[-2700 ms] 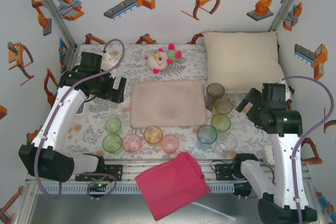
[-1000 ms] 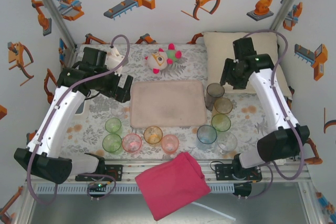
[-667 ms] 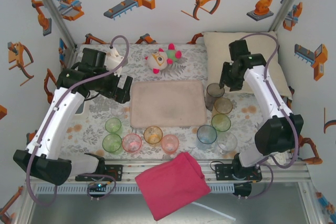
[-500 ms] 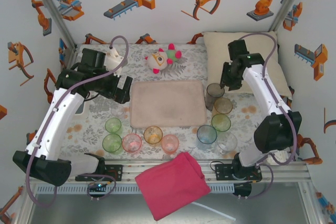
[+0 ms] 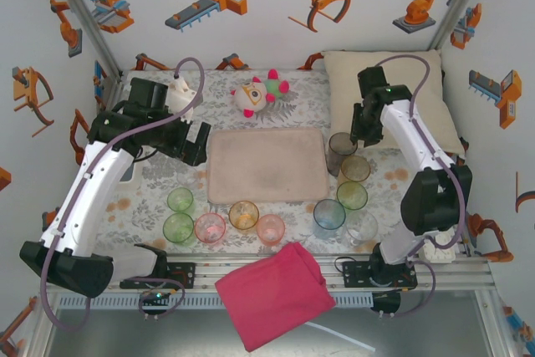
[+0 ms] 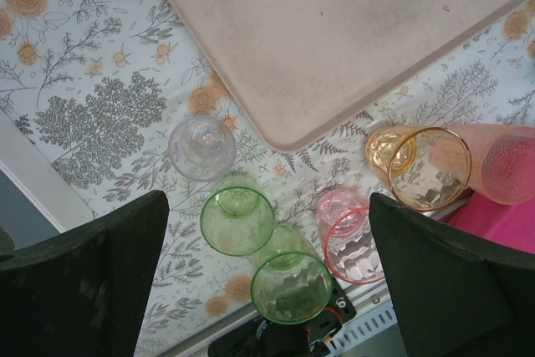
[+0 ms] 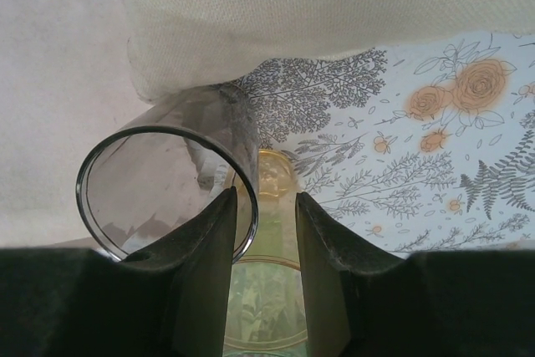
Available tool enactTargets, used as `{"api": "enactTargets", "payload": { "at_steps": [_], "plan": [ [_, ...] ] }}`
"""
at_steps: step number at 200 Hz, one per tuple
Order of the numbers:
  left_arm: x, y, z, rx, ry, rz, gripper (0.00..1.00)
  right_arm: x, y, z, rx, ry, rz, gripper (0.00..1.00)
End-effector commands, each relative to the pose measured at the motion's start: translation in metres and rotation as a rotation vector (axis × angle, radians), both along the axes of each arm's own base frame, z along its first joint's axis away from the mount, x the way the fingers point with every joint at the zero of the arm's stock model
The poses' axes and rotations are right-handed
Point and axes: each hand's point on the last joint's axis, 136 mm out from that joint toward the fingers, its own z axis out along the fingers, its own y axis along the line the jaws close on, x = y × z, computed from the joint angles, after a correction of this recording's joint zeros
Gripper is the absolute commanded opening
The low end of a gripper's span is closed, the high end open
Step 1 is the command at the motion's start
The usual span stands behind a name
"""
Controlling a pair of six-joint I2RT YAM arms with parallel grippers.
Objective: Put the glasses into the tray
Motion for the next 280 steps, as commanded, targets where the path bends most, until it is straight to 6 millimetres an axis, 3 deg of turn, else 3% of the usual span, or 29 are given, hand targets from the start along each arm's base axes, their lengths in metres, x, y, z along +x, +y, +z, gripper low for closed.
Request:
{"api": "enactTargets", "payload": {
  "at_steps": [1,66,110,222,280],
  "plan": [
    [-0.008,-0.001,-0.005,-0.009,0.032,-0.002,0.97,0.001,-0.008,-0.008,-0.042,0.012,-0.001,0.35],
    [-0.009,-0.001,-0.008,-0.011,0.041,-0.003,0.97,0.006,-0.005,-0.018,-0.023,0.019,-0.006,0.29],
    [-0.008,-0.001,-0.007,-0.013,0.037,-0.002,0.97,0.005,-0.005,-0.021,-0.028,0.027,0.000,0.19],
    [-0.010,-0.002,-0.004,-0.022,0.033,-0.005,0.97,0.004,-0.005,-0.009,-0.032,0.010,0.020,0.00],
    [-0.011,-0.004,-0.001,-0.035,0.030,-0.008,0.97,0.002,-0.005,0.014,-0.027,-0.025,0.029,0.00]
  ]
}}
